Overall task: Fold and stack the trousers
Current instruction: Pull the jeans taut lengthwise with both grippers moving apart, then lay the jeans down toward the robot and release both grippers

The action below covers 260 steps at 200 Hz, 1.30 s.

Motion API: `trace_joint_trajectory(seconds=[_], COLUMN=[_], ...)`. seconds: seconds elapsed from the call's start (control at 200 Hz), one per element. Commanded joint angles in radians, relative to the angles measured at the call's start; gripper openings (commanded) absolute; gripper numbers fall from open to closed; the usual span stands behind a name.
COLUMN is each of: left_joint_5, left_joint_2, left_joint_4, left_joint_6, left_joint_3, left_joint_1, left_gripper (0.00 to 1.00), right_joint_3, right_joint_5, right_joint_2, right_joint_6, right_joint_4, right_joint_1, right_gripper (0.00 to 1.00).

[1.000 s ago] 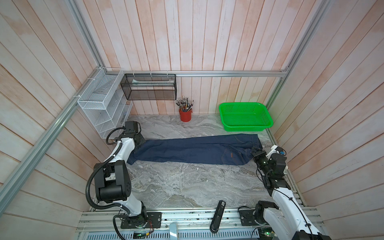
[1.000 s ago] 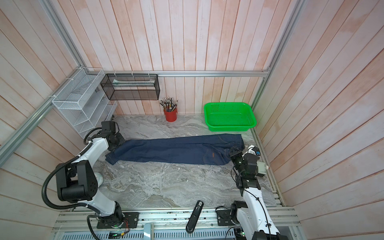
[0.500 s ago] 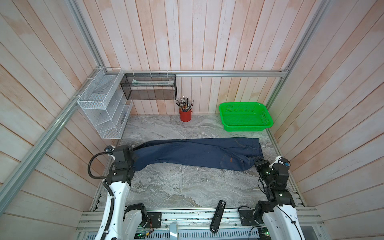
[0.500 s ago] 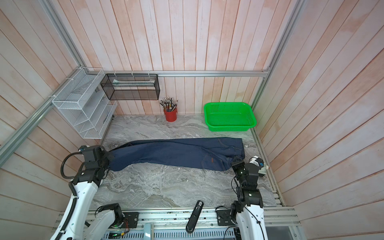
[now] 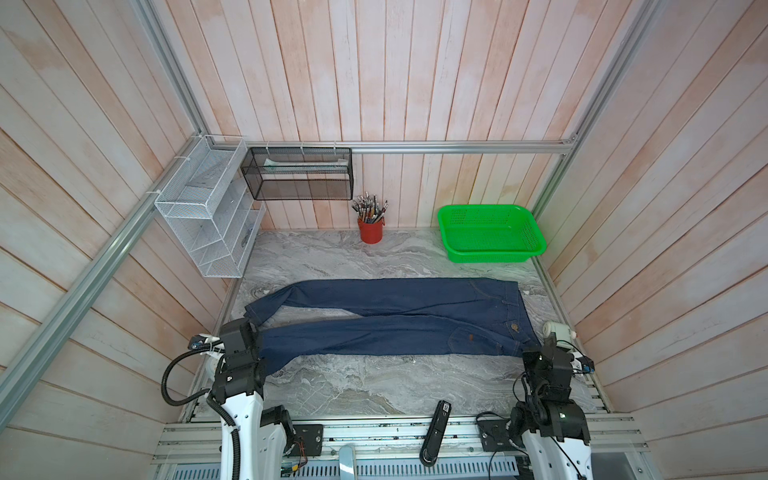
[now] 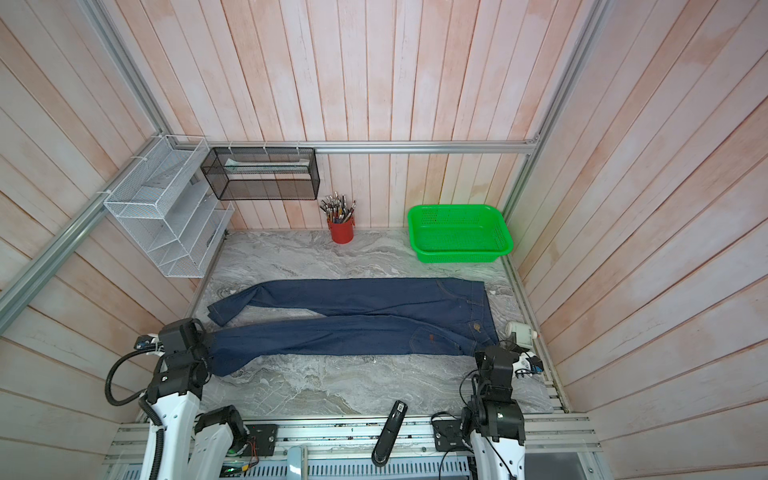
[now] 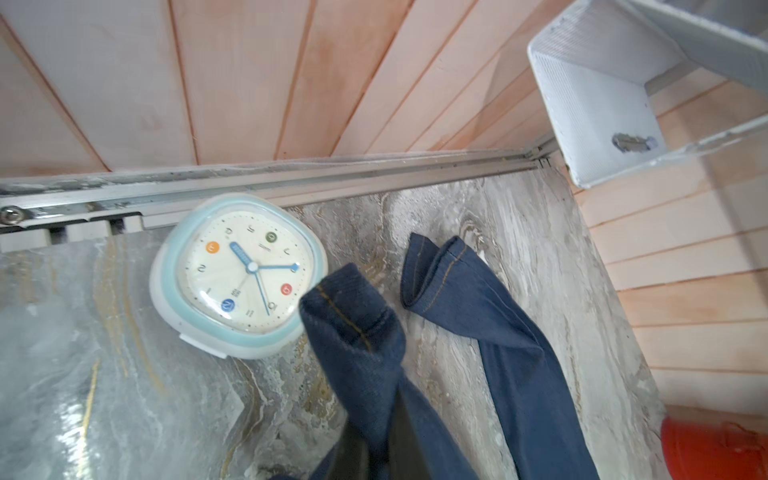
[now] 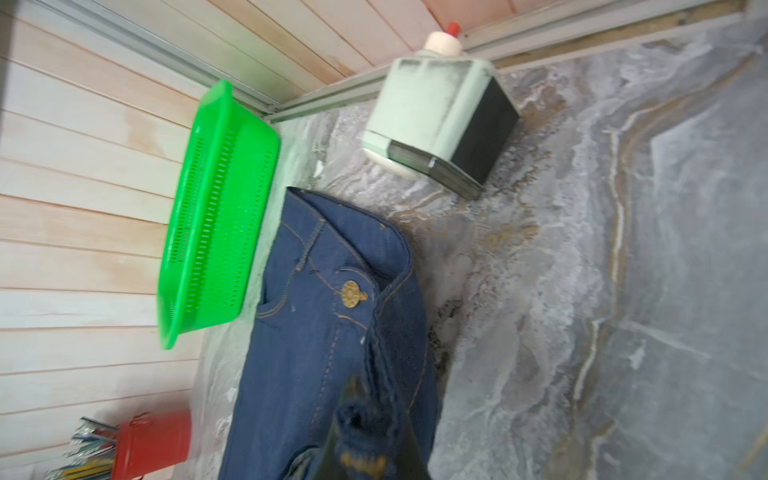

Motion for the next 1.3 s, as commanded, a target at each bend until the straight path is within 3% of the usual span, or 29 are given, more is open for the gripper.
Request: trace_joint_trajectory(seconds=[0.0,0.09,0.185,0.35,0.475,0.635,0.72,0.785,1.02,1.125,1.295], left_joint_5=[-0.093,-0.08,0.05,0.233,0.265,0.237,0.206,0.16,0.012,-0.058,-0.103], left_joint_2=[-0.001,0.012,0.047,0.187,0.233,0.184,0.12,0.057,-0.031,-0.045,-0.066], left_joint_4=[0.01,0.06,0.182,0.343,0.381,0.341,0.291,0.272,0.199,0.174,0.151], left_joint_6=[0.011,0.021,0.037,0.044,0.078,0.155,0.197,0.21,0.118,0.069,0.021], left_joint_3=[0.04,0.03,0.035,0.139,0.267,0.41,0.416,0.347,0.057,-0.005,-0.069], left_joint_1=[0.024,0.03,0.03,0.029,0.029,0.029,0.017,0.002,0.0,0.003,0.01], left_gripper=[0.0,0.0,0.0,0.0,0.0,0.0,0.0,0.0,0.0,0.0,0.0], right_joint_3=[0.013,0.012,0.026,0.169,0.331,0.486,0.505,0.419,0.075,0.023,-0.009], right_joint_5=[0.074,0.082,0.017,-0.089,-0.213,-0.291,-0.256,-0.198,0.026,0.103,0.134], right_joint_2=[0.091,0.109,0.147,0.401,0.558,0.552,0.476,0.393,0.188,0.128,0.123], right_joint_6=[0.024,0.021,0.018,-0.003,-0.056,-0.147,-0.259,-0.296,-0.163,-0.139,-0.113], right_joint_4=[-0.068,-0.018,0.117,0.353,0.51,0.664,0.621,0.58,0.269,0.198,0.15], right_joint_1=[-0.012,-0.013,-0.014,-0.009,-0.021,-0.041,-0.036,-0.03,-0.029,-0.038,-0.037], right_gripper=[0.0,0.0,0.0,0.0,0.0,0.0,0.0,0.0,0.0,0.0,0.0])
